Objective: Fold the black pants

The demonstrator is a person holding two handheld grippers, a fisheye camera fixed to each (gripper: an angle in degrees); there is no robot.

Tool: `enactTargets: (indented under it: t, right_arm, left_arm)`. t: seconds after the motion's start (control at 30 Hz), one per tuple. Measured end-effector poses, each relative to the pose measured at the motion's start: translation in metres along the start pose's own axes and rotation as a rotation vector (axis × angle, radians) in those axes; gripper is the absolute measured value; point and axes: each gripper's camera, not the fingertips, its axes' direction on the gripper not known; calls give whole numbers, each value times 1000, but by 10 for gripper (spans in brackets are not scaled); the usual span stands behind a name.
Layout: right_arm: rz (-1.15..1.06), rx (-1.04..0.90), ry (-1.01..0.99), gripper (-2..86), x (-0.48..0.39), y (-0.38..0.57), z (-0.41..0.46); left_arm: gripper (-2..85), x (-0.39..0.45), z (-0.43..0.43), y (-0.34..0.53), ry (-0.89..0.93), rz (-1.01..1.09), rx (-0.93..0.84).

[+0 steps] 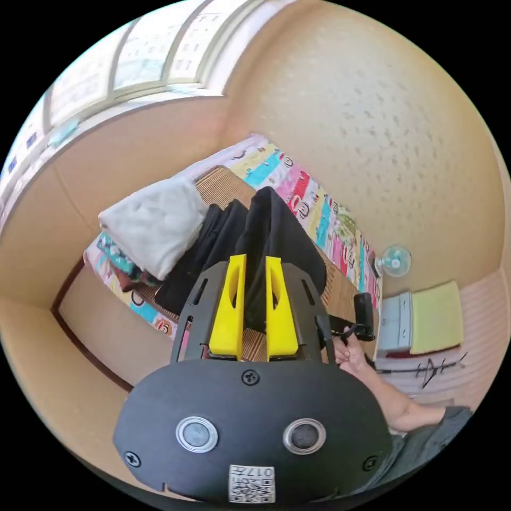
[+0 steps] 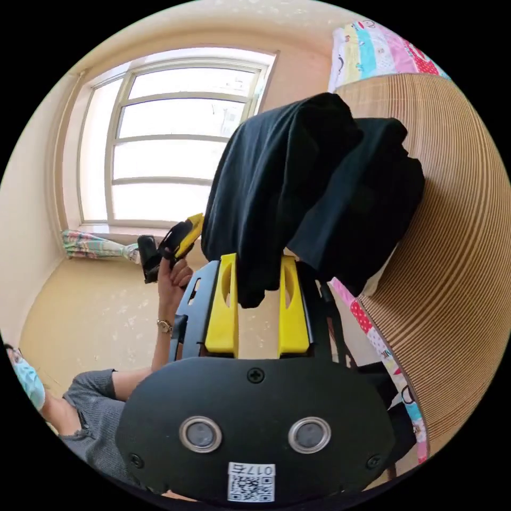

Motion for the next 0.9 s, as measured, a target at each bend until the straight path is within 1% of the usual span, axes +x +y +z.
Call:
enactTargets:
  t: [0.03, 0.07, 0.13, 0.17, 0.23, 0.27, 0.3, 0.33, 0.4, 0.43, 0.5, 0.53, 0.57, 0.6, 0.63, 0.67, 0.7, 0.73, 0.77, 0.8, 0.87, 0.9]
  right_arm:
    - [37, -14, 38, 59, 8, 1, -1]
    - [66, -37, 77, 36, 21, 10, -6]
    - [32, -73, 87, 26, 40, 34, -21]
    - [36, -99, 109, 20, 58, 55, -35]
    - [122, -127, 155, 13, 97, 95, -65]
    - [216, -117, 176, 10, 127, 127, -93]
    - [328, -72, 196, 9, 157, 166, -127]
    - [394, -38, 204, 8, 171, 188, -146]
    - [682, 175, 172, 6, 213, 289, -225]
    - [749, 246, 148, 5, 219, 317, -243]
    - [989, 572, 19, 4, 224, 435, -302]
    - [1034, 660, -12, 4, 221, 464, -312]
    - [1102, 837, -69, 3, 210, 517, -326]
    - [1143, 1008, -126, 3, 195, 563, -333]
    - [1157, 1084, -155, 3, 188, 583, -334]
    - [1174, 1219, -221, 3, 175, 616, -333]
    - [1174, 1336, -299, 3, 165, 642, -328]
    - [1164, 1389, -340, 3, 160, 653, -324]
    - [1131, 1484, -424, 4, 153, 670, -317]
    - [1100, 1554, -501, 4, 148, 682, -309]
    - [1085, 1615, -592, 4, 144, 695, -296]
    - [1098, 1638, -638, 4, 142, 703, -289]
  left_arm:
    - [66, -31, -4, 17, 73, -110, 47]
    - [66, -56, -6, 42, 136, -173, 99]
    - [65, -84, 2, 85, 147, -223, 122]
    - [64, -99, 13, 113, 97, -242, 87]
    - [63, -116, 35, 151, 10, -255, 5]
    - [62, -127, 51, 177, -20, -274, -44]
    - [61, -131, 60, 189, -19, -284, -65]
    - [58, -135, 78, 211, 12, -295, -103]
    - [52, -130, 108, 235, 79, -272, -169]
    - [50, -115, 131, 247, 107, -216, -226]
    - [45, -79, 167, 262, 115, -74, -332]
    - [42, -48, 190, 273, 113, 44, -401]
    - [38, -14, 212, 286, 118, 177, -461]
    - [36, 3, 222, 293, 125, 244, -486]
    - [31, 39, 239, 310, 145, 377, -525]
    - [23, 73, 251, 328, 172, 504, -548]
    - [18, 89, 255, 338, 185, 565, -553]
    - [8, 120, 261, 358, 199, 676, -551]
    - [1, 148, 263, 378, 198, 767, -534]
    - [-3, 161, 264, 388, 195, 804, -521]
    - [-8, 202, 262, 425, 211, 911, -468]
    - [-8, 211, 261, 434, 224, 930, -458]
